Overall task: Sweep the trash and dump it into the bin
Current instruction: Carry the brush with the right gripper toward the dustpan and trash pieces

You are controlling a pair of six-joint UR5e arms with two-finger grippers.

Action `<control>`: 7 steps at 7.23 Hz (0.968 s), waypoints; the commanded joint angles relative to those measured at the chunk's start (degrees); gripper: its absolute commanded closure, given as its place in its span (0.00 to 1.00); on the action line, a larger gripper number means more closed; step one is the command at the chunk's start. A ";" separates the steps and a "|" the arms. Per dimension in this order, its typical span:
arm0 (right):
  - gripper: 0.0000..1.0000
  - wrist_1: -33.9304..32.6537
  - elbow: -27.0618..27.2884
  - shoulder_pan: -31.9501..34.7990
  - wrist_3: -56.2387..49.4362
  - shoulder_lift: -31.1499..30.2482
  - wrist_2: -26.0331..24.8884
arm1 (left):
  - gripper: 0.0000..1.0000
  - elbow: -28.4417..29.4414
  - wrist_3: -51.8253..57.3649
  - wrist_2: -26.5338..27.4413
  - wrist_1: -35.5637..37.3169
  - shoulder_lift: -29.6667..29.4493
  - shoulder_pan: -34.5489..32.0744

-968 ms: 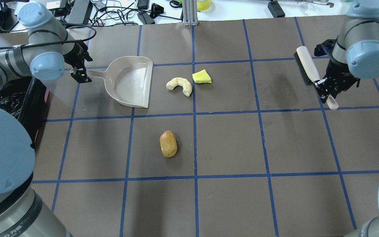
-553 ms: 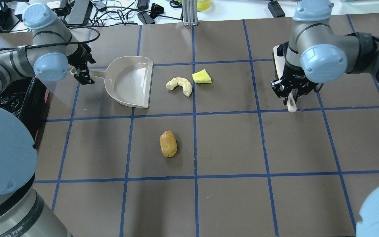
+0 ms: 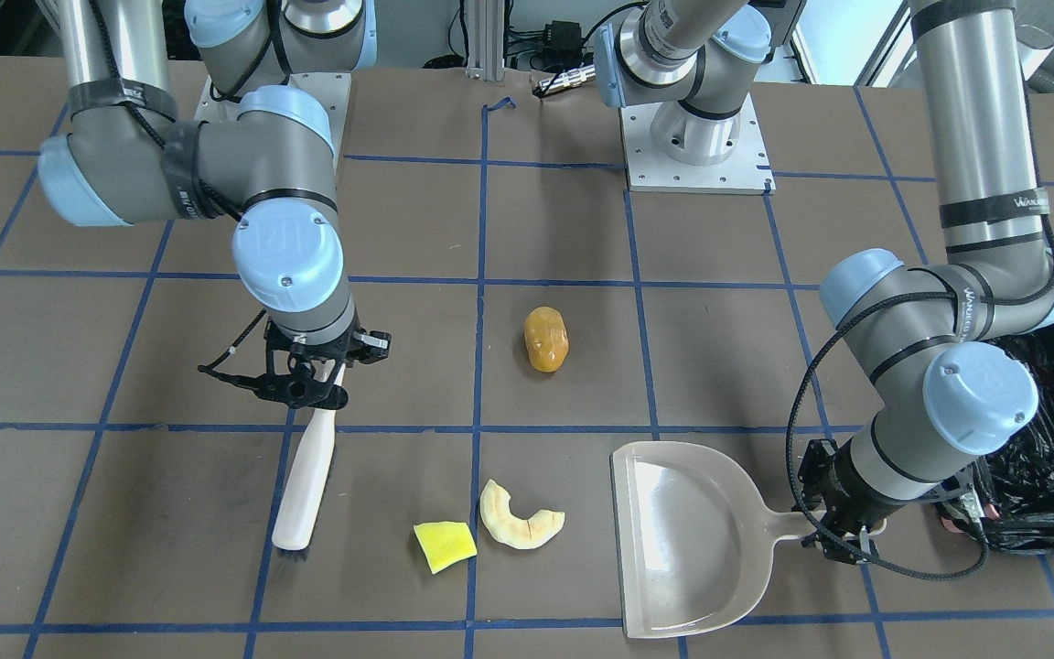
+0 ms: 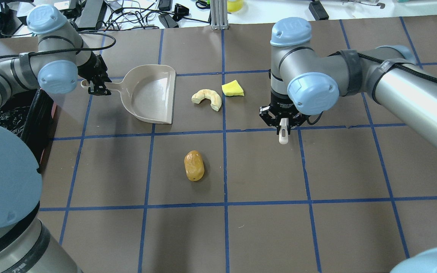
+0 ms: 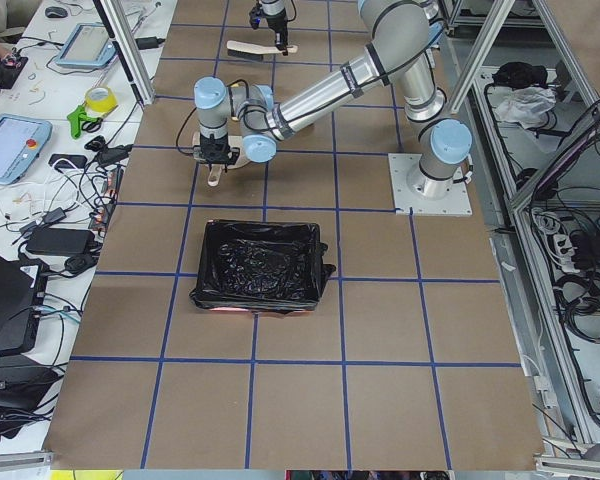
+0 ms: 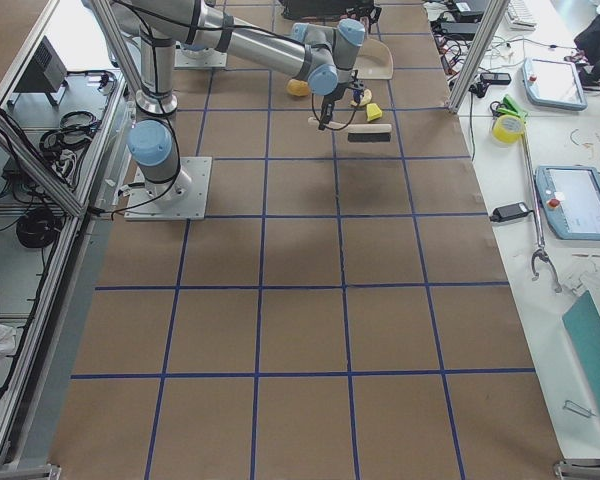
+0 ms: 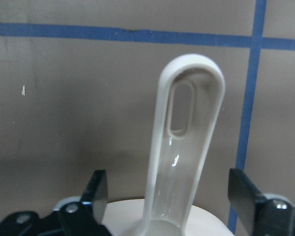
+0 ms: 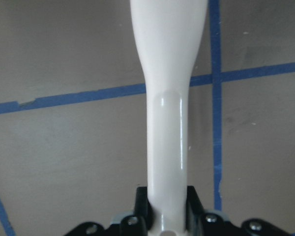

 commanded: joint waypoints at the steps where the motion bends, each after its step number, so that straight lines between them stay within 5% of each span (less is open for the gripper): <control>1: 1.00 0.03 -3.84 4.80 4.09 4.70 3.27 | 1.00 0.03 0.47 0.00 0.35 0.26 0.00; 7: 1.00 0.74 -16.43 12.38 8.85 13.78 9.60 | 1.00 -1.29 7.15 6.74 6.22 0.00 -3.23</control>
